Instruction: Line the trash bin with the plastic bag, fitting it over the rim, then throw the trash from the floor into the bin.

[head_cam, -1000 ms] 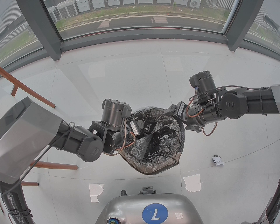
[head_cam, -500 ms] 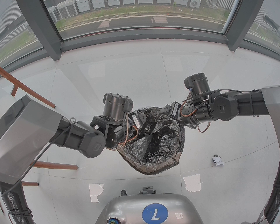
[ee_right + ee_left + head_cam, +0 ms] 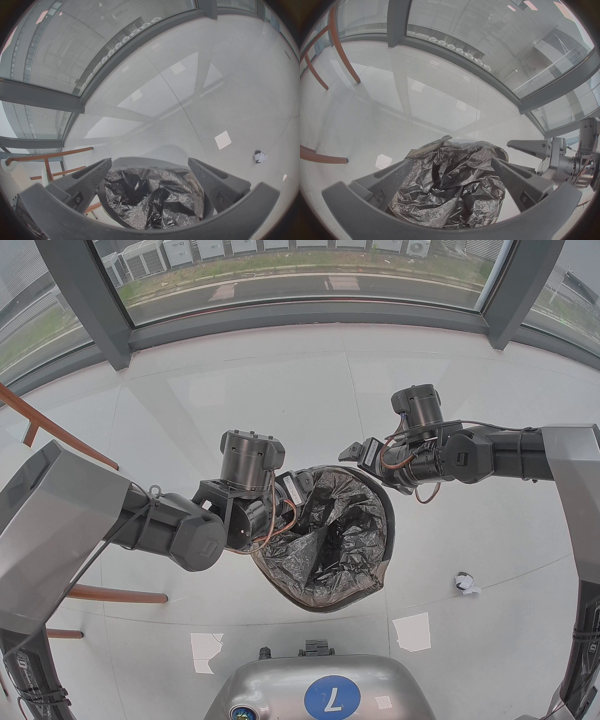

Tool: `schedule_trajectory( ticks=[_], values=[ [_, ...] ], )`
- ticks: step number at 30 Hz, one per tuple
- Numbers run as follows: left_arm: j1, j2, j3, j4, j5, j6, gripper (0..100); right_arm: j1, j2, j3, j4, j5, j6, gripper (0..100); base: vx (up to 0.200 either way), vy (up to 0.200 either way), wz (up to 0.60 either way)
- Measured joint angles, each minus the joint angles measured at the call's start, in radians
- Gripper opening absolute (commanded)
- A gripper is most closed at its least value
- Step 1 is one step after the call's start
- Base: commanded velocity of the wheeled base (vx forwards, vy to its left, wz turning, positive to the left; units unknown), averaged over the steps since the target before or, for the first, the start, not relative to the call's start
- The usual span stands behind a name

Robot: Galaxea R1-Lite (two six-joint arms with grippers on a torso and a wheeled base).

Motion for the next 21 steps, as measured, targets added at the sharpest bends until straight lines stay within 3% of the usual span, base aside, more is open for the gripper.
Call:
schedule_trajectory(
  ticks=[21],
  values=[
    [0.001, 0.023, -0.041, -0.002, 0.014, -0.001, 100, 0.021, -0.032, -0.003, 0.009, 0.006, 0.001, 100, 0.000, 0.000, 0.00]
  ],
)
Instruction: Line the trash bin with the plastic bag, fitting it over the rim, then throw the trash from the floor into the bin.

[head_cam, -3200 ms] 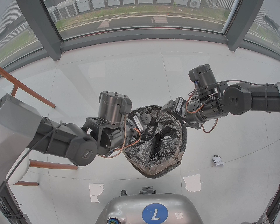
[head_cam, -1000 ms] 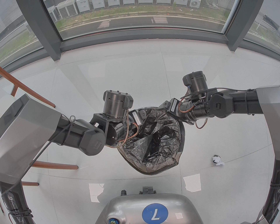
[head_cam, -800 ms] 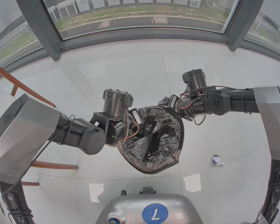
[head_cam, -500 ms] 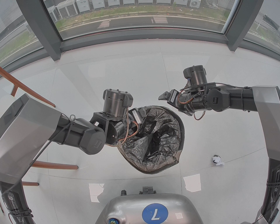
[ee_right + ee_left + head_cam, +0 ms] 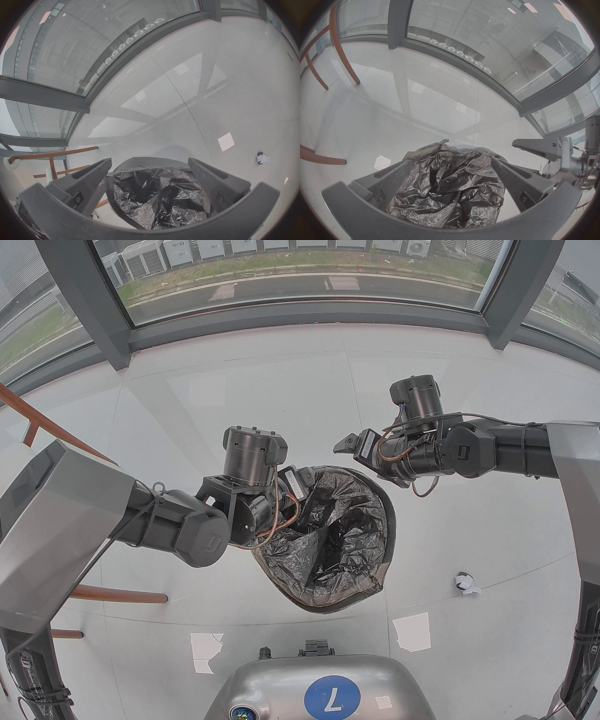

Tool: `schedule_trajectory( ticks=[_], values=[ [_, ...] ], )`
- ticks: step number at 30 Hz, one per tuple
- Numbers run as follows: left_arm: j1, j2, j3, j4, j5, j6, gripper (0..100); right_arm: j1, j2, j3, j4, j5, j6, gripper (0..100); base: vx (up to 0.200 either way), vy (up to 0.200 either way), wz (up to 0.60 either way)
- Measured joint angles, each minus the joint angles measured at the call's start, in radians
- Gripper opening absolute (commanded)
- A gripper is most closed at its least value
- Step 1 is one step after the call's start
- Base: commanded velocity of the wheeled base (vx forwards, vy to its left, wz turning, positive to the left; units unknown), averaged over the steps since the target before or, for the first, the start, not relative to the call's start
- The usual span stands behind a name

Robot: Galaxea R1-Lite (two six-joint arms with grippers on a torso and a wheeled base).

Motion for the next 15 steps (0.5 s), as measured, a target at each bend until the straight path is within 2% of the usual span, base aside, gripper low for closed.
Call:
schedule_trajectory(
  ticks=[15],
  values=[
    [0.003, 0.016, -0.018, 0.000, 0.002, -0.002, 100, 0.019, 0.021, -0.041, -0.009, 0.000, 0.167, 100, 0.000, 0.000, 0.00]
  ],
)
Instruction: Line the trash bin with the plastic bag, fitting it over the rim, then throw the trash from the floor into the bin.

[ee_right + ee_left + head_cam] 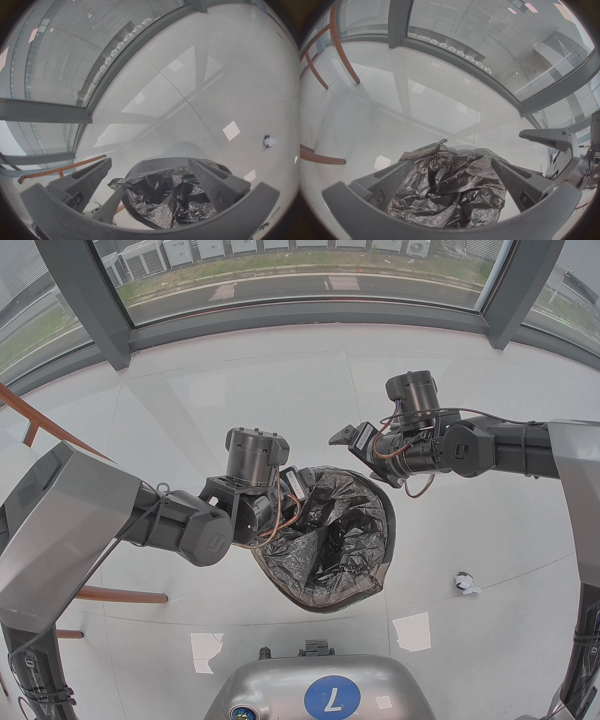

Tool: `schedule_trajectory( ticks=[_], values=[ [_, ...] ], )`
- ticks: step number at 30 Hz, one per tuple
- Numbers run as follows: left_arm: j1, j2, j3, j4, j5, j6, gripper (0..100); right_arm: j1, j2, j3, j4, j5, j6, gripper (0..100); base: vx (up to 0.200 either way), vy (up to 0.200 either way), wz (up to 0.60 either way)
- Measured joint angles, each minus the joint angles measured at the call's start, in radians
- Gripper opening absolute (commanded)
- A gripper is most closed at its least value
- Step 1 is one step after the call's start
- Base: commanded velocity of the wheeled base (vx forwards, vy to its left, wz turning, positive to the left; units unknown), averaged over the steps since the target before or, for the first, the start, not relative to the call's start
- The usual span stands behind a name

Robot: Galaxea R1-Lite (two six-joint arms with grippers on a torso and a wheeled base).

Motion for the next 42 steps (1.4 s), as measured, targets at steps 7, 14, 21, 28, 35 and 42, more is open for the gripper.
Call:
schedule_trajectory(
  ticks=[7, 14, 21, 28, 35, 42],
  values=[
    [0.001, 0.001, -0.005, 0.000, 0.000, 0.000, 100, -0.008, 0.038, -0.072, 0.005, 0.000, 0.004, 100, 0.000, 0.000, 0.00],
    [0.000, 0.002, -0.008, 0.000, 0.000, 0.000, 100, -0.005, 0.061, -0.111, 0.015, 0.000, 0.005, 100, 0.000, 0.000, 0.00],
    [0.000, 0.002, -0.006, 0.000, 0.000, 0.000, 100, -0.001, 0.042, -0.101, 0.150, 0.001, -0.002, 100, 0.000, 0.000, 0.00],
    [0.001, 0.002, -0.002, 0.000, 0.000, 0.000, 100, -0.002, -0.059, -0.099, 0.330, 0.047, -0.051, 100, 0.000, 0.000, 0.00],
    [-0.001, 0.002, -0.004, 0.000, 0.000, 0.000, 100, 0.028, -0.086, -0.106, 0.329, 0.053, -0.016, 100, 0.000, 0.000, 0.00],
    [0.000, 0.002, -0.004, 0.000, 0.006, -0.001, 100, 0.045, -0.024, -0.123, 0.326, 0.053, 0.011, 100, 0.000, 0.000, 0.00]
  ],
)
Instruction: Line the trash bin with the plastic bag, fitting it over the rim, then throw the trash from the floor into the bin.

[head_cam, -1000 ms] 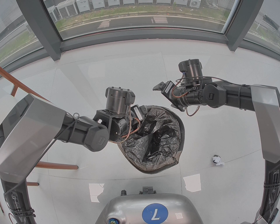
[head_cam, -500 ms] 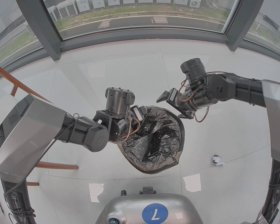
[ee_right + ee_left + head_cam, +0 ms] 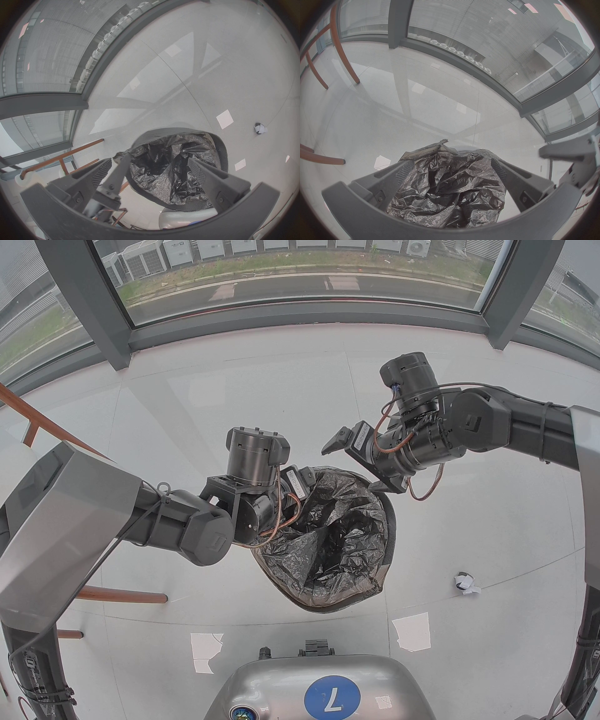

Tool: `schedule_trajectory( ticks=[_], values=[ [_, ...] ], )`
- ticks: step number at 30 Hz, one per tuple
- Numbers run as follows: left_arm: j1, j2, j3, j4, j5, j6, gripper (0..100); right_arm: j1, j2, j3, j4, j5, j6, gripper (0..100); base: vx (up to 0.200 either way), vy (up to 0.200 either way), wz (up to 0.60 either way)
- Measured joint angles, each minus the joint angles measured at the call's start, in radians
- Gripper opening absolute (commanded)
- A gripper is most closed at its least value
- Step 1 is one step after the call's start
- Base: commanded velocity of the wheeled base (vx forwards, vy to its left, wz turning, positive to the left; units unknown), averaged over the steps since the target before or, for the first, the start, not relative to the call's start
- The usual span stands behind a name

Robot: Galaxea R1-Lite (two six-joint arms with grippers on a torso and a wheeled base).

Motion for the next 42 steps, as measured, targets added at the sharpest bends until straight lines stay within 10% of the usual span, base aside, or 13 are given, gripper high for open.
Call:
schedule_trajectory(
  ticks=[30, 42],
  values=[
    [0.001, 0.000, 0.002, 0.000, 0.005, -0.001, 100, -0.027, 0.076, -0.005, 0.043, 0.026, 0.020, 100, 0.000, 0.000, 0.00],
    [0.002, -0.003, 0.008, 0.000, 0.005, -0.001, 100, -0.050, -0.052, 0.011, 0.585, 0.138, -0.003, 100, 0.000, 0.000, 0.00]
  ],
)
